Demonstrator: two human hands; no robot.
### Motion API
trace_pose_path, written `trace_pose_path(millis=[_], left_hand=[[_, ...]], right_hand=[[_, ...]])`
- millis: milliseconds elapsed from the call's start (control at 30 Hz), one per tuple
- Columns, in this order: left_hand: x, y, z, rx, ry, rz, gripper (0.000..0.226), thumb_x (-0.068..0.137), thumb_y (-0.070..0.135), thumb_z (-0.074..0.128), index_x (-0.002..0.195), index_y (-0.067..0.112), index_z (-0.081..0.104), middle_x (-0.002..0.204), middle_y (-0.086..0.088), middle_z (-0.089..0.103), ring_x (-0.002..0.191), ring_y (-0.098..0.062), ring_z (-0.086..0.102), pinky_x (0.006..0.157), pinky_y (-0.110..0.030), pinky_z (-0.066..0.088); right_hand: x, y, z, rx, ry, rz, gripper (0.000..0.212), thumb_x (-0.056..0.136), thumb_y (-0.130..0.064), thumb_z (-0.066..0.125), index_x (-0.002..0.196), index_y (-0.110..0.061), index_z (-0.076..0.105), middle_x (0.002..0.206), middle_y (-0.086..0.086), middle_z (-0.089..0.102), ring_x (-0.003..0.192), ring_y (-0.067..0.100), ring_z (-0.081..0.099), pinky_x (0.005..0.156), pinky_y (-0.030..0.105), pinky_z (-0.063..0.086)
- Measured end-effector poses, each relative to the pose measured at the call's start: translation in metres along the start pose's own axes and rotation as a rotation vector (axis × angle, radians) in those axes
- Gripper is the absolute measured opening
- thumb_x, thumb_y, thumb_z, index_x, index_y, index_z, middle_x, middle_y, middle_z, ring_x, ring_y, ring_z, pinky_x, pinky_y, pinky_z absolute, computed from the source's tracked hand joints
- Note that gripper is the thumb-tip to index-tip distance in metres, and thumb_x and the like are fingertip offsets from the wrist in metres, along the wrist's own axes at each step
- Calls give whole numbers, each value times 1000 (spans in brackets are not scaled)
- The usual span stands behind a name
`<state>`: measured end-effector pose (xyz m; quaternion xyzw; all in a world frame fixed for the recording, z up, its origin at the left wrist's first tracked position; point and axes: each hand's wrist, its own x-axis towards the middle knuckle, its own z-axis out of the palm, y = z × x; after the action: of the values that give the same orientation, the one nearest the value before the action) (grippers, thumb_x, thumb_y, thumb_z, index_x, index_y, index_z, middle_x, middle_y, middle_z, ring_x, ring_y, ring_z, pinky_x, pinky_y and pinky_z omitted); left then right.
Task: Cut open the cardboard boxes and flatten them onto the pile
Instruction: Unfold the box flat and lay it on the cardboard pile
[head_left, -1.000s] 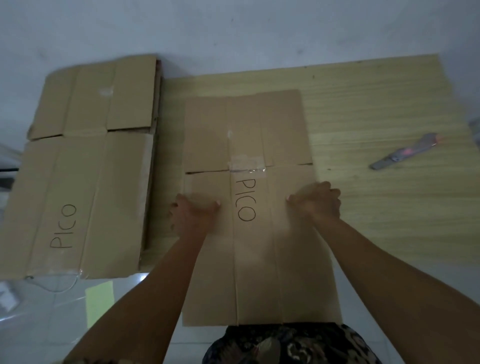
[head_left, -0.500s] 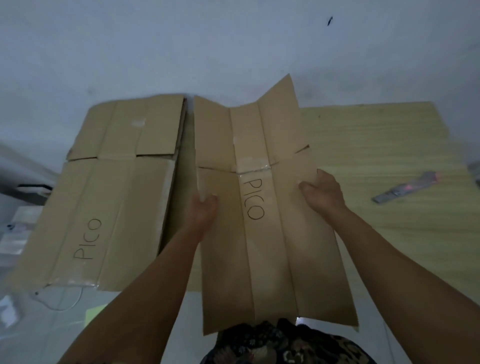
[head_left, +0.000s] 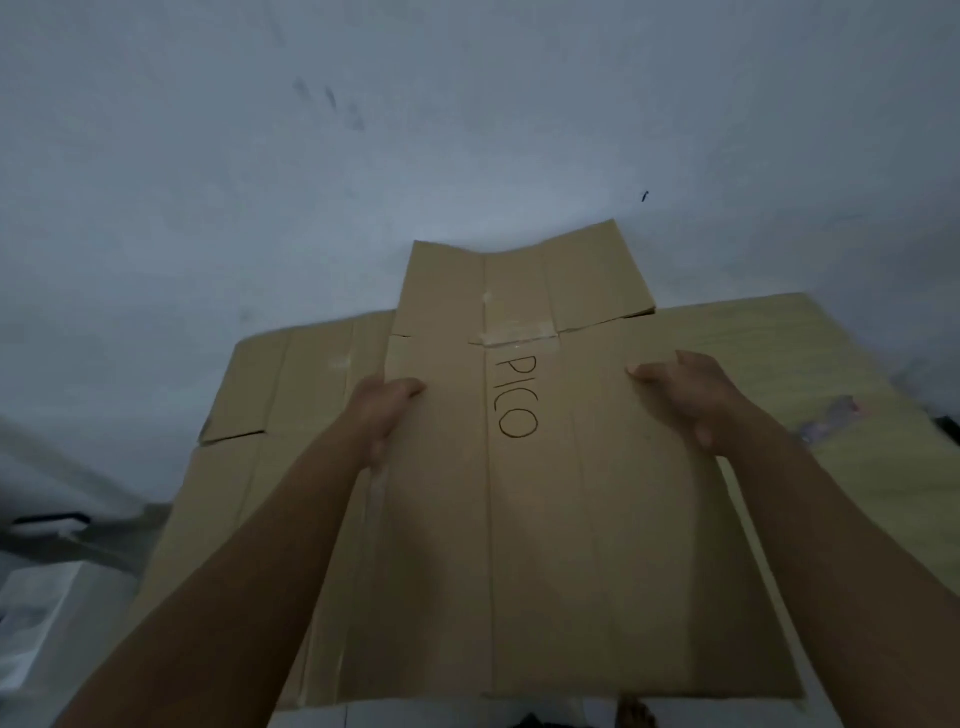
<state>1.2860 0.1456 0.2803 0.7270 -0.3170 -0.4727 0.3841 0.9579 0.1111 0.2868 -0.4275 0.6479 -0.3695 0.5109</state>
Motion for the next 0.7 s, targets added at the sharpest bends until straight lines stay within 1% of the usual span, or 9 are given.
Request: trace_pose_path(millis=[100,200,267,333,433,500,600,633,700], left_hand=[[-4,6,-33,33,18,36,26,93,21,69,115,8,70,98,-9,72,88,-27,69,75,-34,56],[-7,7,-77,59,76,78,19,94,20,66,111,11,68,91,-7,70,80,-23,66,67,-29,52],[-6,1,-109,64,123,76,23,94,21,67,113,9,68,95,-9,70,81,-24,66,70,-31,52],[-5,-9,-142,68,171,78,18,94,21,66,111,14,64,93,-8,67,78,-22,63,74,-32,49],[3,-37,-185,116,274,50,33,92,25,68,121,9,66,107,-11,68,89,-29,65,82,-38,52],[11,-61,-207,159,340,27,43,91,28,68,127,4,65,114,-12,68,98,-32,64,88,-42,54],[29,-96,-227,173,384,-19,43,90,28,70,125,2,67,111,-13,69,99,-33,65,88,-44,56],[36,-106,-231,173,381,-33,44,89,28,71,125,2,67,109,-12,68,99,-33,65,87,-43,56],[50,-125,-233,185,371,-54,43,89,27,71,123,2,67,110,-13,68,99,-32,65,85,-41,55]], right_hand=[[-20,-1,28,52,12,-1,7,85,-17,76,91,-12,74,85,6,76,68,21,70,63,29,54],[-32,-3,71,85,-23,12,9,86,-16,75,94,-12,74,85,5,76,70,21,71,63,30,55],[-37,-4,106,87,-57,27,8,86,-17,75,93,-12,74,83,3,77,68,19,71,62,28,54],[-38,0,144,86,-88,38,7,86,-18,75,91,-13,74,82,1,77,67,18,71,61,27,54],[-39,10,204,60,-125,52,5,86,-19,76,87,-15,75,84,0,76,68,15,70,61,25,54],[-36,22,240,38,-138,66,14,84,-22,78,94,-13,77,90,1,77,78,19,74,69,31,60],[-28,40,275,-17,-139,90,27,75,-31,81,96,-14,79,91,0,78,86,22,75,83,45,62],[-23,46,283,-47,-134,102,31,72,-35,81,96,-14,79,91,0,78,86,22,75,84,46,62],[-14,55,295,-163,-104,97,36,74,-37,81,101,-13,78,97,2,77,92,23,74,86,40,61]])
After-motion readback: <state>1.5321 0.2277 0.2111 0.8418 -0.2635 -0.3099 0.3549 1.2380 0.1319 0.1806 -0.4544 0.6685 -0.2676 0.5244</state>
